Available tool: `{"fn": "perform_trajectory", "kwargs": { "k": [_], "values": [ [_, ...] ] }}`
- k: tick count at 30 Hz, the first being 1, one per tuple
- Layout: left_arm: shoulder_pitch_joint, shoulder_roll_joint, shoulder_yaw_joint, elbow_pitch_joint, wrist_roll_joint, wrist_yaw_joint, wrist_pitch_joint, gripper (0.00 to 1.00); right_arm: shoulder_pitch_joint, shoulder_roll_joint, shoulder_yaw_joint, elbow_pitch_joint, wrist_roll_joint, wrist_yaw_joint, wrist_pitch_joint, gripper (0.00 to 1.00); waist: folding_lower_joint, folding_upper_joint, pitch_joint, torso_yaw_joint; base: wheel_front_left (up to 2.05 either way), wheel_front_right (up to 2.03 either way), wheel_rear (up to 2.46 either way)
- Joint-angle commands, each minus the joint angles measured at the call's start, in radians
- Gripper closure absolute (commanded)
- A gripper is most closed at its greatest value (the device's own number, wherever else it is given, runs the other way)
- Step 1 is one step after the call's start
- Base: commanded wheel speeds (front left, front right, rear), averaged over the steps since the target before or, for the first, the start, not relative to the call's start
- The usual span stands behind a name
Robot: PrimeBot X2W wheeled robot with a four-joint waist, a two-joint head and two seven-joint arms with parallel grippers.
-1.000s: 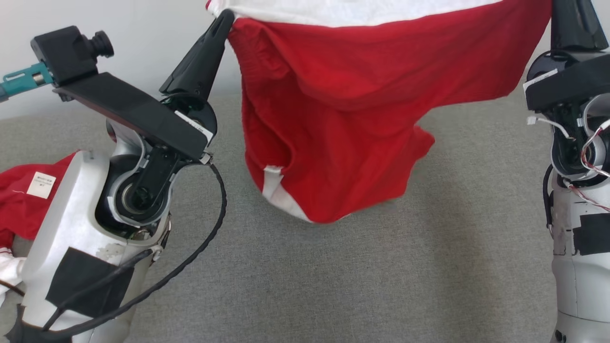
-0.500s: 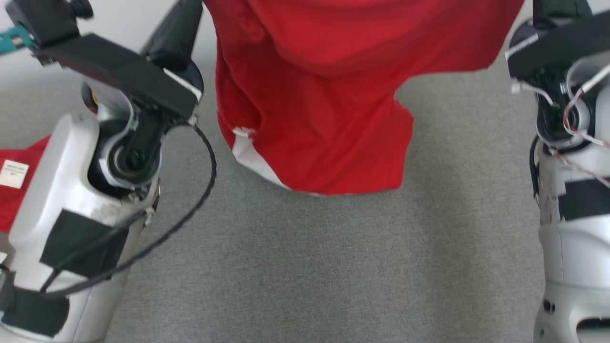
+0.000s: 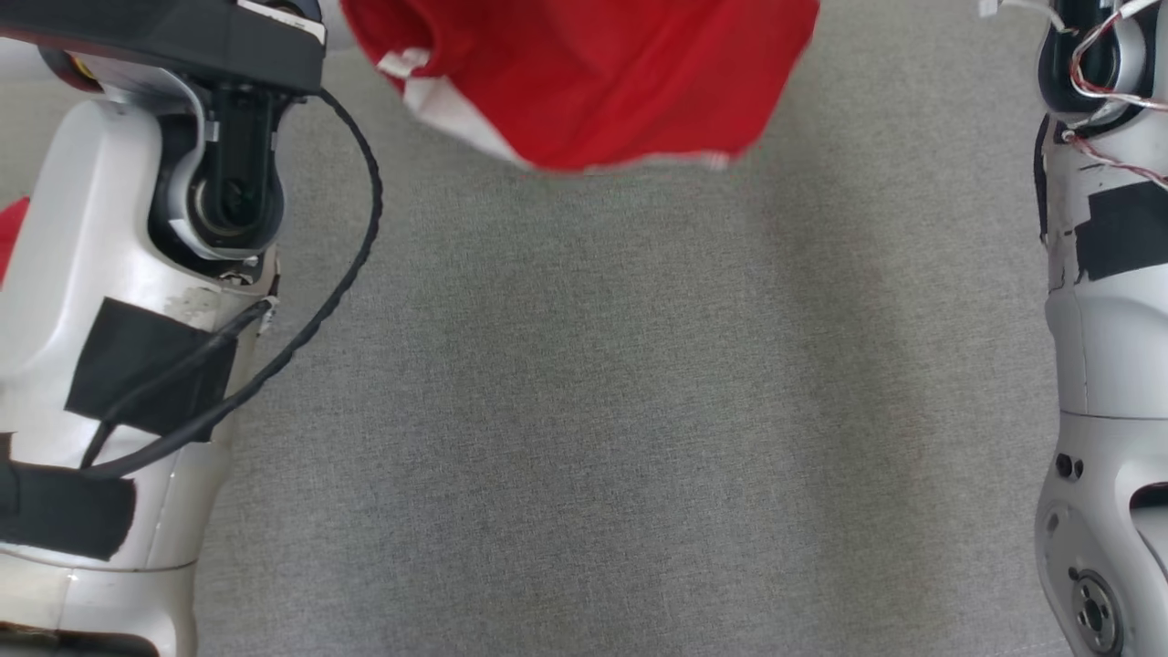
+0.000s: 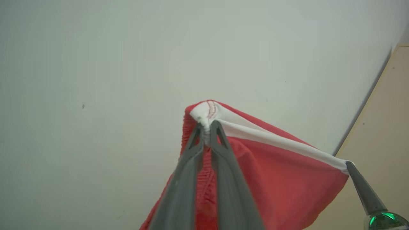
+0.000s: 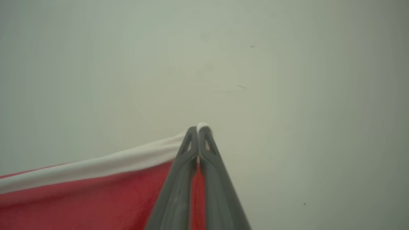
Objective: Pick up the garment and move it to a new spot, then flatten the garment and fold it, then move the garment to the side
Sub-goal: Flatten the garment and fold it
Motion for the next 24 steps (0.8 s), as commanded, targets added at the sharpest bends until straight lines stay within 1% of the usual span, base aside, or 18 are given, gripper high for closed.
{"fn": "perform_trajectory", "kwargs": {
  "k": [1,3,5,8,11,12,14,17,19,21,24],
  "values": [
    [-0.001,-0.001,-0.002,0.008,0.003,-0.007,-0.015,1.00,-0.003,-0.008,0.009,0.010,-0.018,-0.002,-0.016,1.00,-0.0002,-0.0002,0.015,0.004,0.00,0.00,0.00],
    [0.021,-0.011,-0.022,0.017,-0.004,-0.015,-0.020,1.00,0.016,-0.015,0.032,0.024,-0.017,-0.002,-0.021,1.00,-0.0002,-0.0002,0.018,0.010,0.00,0.00,0.00],
    [0.053,-0.015,-0.048,0.017,-0.015,-0.018,-0.012,1.00,0.049,-0.031,0.061,0.033,0.000,-0.002,0.005,1.00,-0.0002,-0.0002,0.014,0.016,0.00,0.00,0.00],
    [0.119,-0.006,-0.104,0.002,-0.023,-0.025,0.015,1.00,0.126,-0.061,0.101,0.016,0.061,-0.002,0.092,1.00,-0.0002,-0.0002,-0.005,0.028,0.00,0.00,0.00],
    [0.212,0.020,-0.156,-0.040,-0.036,-0.027,0.037,1.00,0.244,-0.104,0.128,-0.066,0.145,-0.002,0.203,1.00,-0.0002,-0.0002,-0.033,0.038,0.00,0.00,0.00],
    [0.212,0.020,-0.156,-0.040,-0.036,-0.027,0.037,1.00,0.244,-0.104,0.128,-0.066,0.145,-0.002,0.203,1.00,-0.0002,-0.0002,-0.033,0.038,0.00,0.00,0.00],
    [0.285,0.040,-0.183,-0.075,-0.052,-0.025,0.050,1.00,0.350,-0.137,0.126,-0.153,0.206,-0.002,0.291,1.00,-0.0002,-0.0002,-0.056,0.043,0.00,0.00,0.00],
    [0.393,0.075,-0.214,-0.131,-0.070,-0.025,0.075,1.00,0.505,-0.180,0.081,-0.316,0.291,-0.002,0.404,1.00,-0.0002,-0.0002,-0.089,0.046,0.00,0.00,0.00],
    [0.462,0.096,-0.231,-0.166,-0.069,-0.010,0.090,1.00,0.618,-0.199,0.030,-0.405,0.325,-0.002,0.480,1.00,-0.0002,-0.0002,-0.106,0.047,0.00,0.00,0.00],
    [0.526,0.113,-0.256,-0.204,-0.059,0.013,0.107,1.00,0.722,-0.202,-0.022,-0.483,0.345,-0.002,0.553,1.00,-0.0002,-0.0002,-0.119,0.049,0.00,0.00,0.00],
    [0.613,0.134,-0.285,-0.253,-0.061,0.045,0.132,1.00,0.863,-0.177,-0.095,-0.576,0.374,-0.002,0.642,1.00,-0.0002,-0.0002,-0.138,0.056,0.00,0.00,0.00]
  ]
}}
